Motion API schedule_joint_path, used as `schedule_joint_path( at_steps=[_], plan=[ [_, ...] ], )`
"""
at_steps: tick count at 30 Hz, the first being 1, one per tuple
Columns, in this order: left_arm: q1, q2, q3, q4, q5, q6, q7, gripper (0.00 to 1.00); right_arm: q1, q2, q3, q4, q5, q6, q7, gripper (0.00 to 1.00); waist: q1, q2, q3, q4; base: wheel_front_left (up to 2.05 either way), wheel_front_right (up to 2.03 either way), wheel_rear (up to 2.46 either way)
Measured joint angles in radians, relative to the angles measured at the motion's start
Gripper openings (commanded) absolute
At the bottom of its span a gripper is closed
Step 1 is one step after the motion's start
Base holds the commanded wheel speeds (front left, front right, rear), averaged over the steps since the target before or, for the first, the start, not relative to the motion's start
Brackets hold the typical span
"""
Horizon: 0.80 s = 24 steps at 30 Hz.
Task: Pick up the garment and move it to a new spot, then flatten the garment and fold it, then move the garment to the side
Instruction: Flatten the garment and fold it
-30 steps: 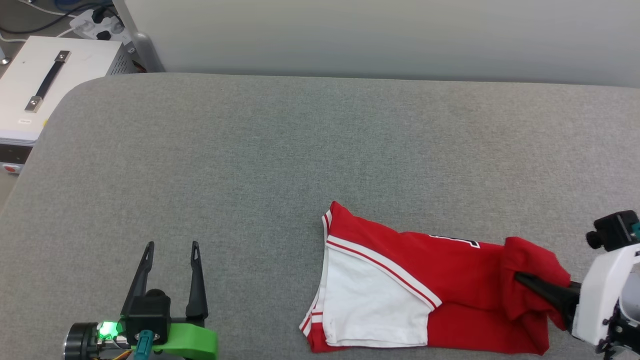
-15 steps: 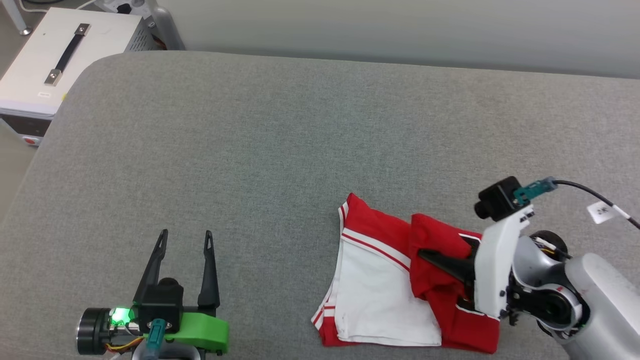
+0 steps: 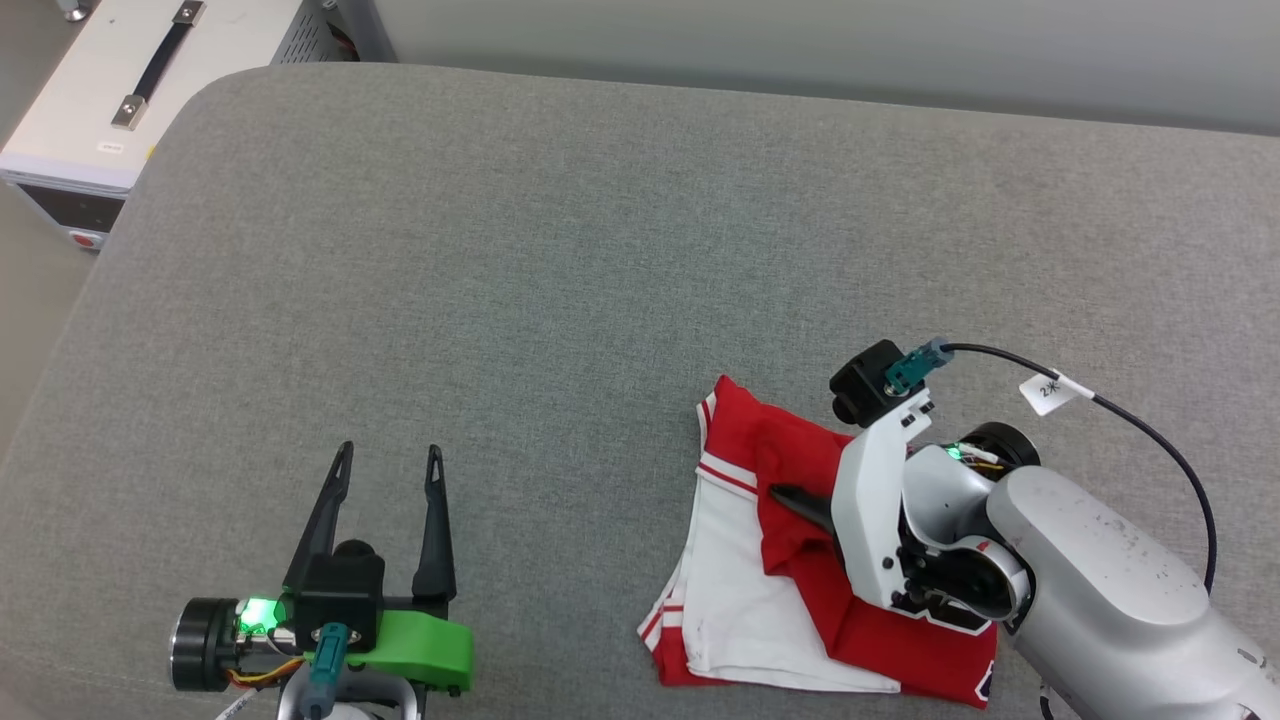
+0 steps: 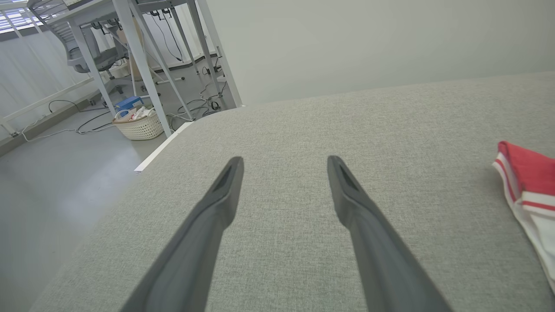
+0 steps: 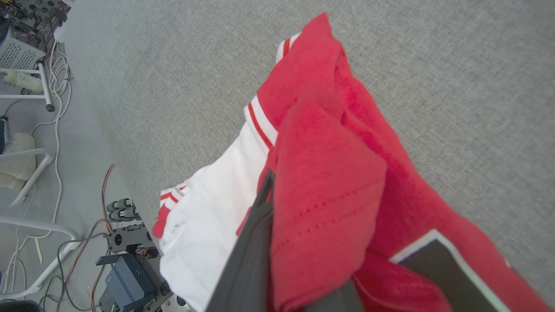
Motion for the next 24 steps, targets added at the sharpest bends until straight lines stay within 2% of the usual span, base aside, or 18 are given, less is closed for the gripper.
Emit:
schedule_joint_path(
  at_steps=[1,2,3,8,12,15,18,24],
  plan=[
    [0.0,0.0,0.0,0.001,0.0,0.002,0.0,1.0,-0.001,0.0,0.011,0.008,-0.006,0.0,-0.015,0.04,0.0,0.0,-0.002,-0.001,0.0,0.0,0.0],
    [0.0,0.0,0.001,0.002,0.0,0.005,0.0,1.0,-0.002,0.0,0.017,0.012,-0.006,0.0,-0.032,0.4,0.0,0.0,-0.005,-0.003,0.0,0.0,0.0],
    [0.001,0.001,0.002,0.002,0.0,0.008,0.0,1.0,-0.003,-0.001,0.022,0.011,-0.004,0.0,-0.041,1.0,0.0,0.0,-0.008,-0.005,0.0,0.0,0.0],
    [0.01,0.005,0.006,0.004,0.0,0.012,0.0,1.0,0.002,-0.045,0.03,-0.048,-0.006,0.0,-0.142,1.0,0.0,0.0,-0.036,-0.024,0.0,0.0,0.0],
    [0.023,0.012,0.013,0.004,0.0,0.015,0.0,1.0,0.036,-0.096,-0.006,-0.124,-0.03,0.0,-0.231,1.0,0.0,0.0,-0.059,-0.052,0.0,0.0,0.0],
    [0.036,0.016,0.015,0.002,0.0,0.015,0.0,1.0,0.071,-0.126,-0.077,-0.155,-0.073,0.0,-0.311,1.0,0.0,0.0,-0.077,-0.077,0.0,0.0,0.0],
    [0.044,0.02,0.016,0.002,0.0,0.016,0.0,1.0,0.108,-0.13,-0.185,-0.165,-0.157,0.0,-0.415,1.0,0.0,0.0,-0.094,-0.104,0.0,0.0,0.0],
    [0.059,0.026,0.019,0.0,0.0,0.017,0.0,1.0,0.212,-0.075,-0.412,-0.175,-0.353,0.0,-0.595,1.0,-0.0001,0.0,-0.125,-0.16,0.0,0.0,0.0]
  ],
)
